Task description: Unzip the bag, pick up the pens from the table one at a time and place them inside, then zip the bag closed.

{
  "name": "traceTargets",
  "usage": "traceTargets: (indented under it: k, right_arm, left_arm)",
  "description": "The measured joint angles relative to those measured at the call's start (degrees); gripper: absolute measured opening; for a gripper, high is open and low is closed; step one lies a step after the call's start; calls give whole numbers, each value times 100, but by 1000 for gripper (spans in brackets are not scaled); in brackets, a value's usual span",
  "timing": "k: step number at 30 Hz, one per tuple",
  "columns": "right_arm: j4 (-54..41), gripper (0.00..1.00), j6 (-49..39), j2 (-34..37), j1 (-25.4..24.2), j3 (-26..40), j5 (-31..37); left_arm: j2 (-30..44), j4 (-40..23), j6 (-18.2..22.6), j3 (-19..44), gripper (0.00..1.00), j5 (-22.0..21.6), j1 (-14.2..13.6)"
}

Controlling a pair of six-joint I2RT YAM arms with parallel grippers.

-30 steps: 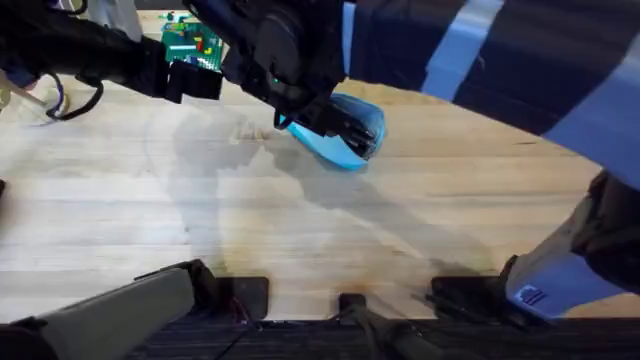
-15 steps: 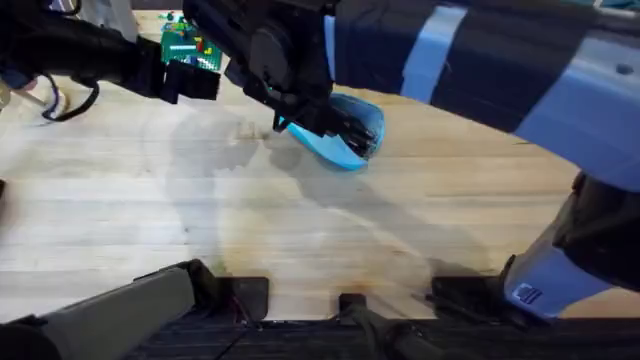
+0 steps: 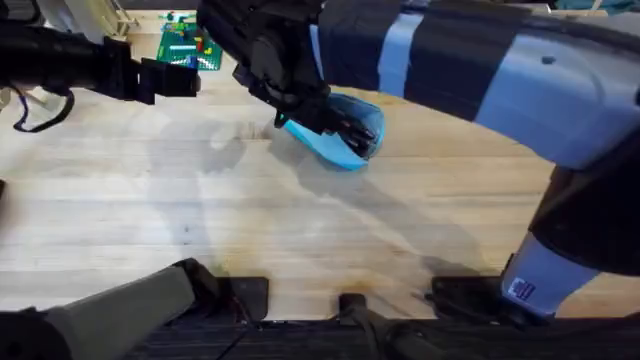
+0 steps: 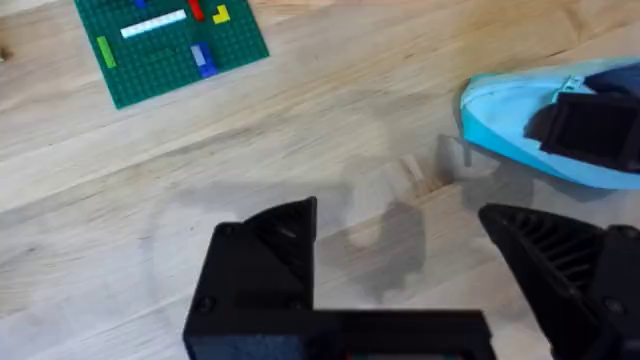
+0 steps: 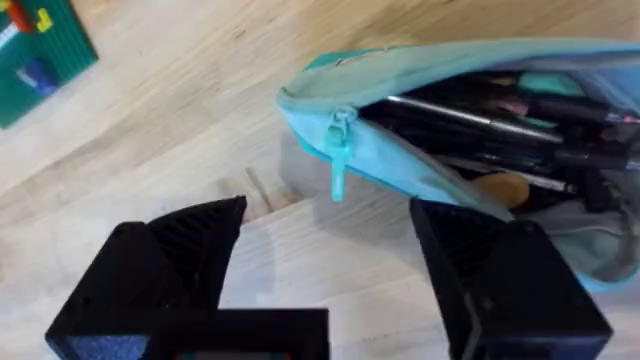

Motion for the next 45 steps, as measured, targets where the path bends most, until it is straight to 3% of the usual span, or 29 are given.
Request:
traceTargets:
  k: [19, 29, 40, 45]
  right_arm:
    - [132, 990, -53, 343, -61, 0, 394]
    - [219, 941, -100, 344, -83, 0, 555]
    - [261, 827, -119, 398, -282, 0, 557]
    - [273, 716, -205, 417, -286, 0, 557]
  left_arm:
    - [48, 2, 2, 0, 993, 42, 0]
    - [313, 0, 2, 0, 993, 164, 0]
    - [313, 2, 2, 0, 993, 175, 0]
    - [313, 2, 4, 0, 993, 175, 0]
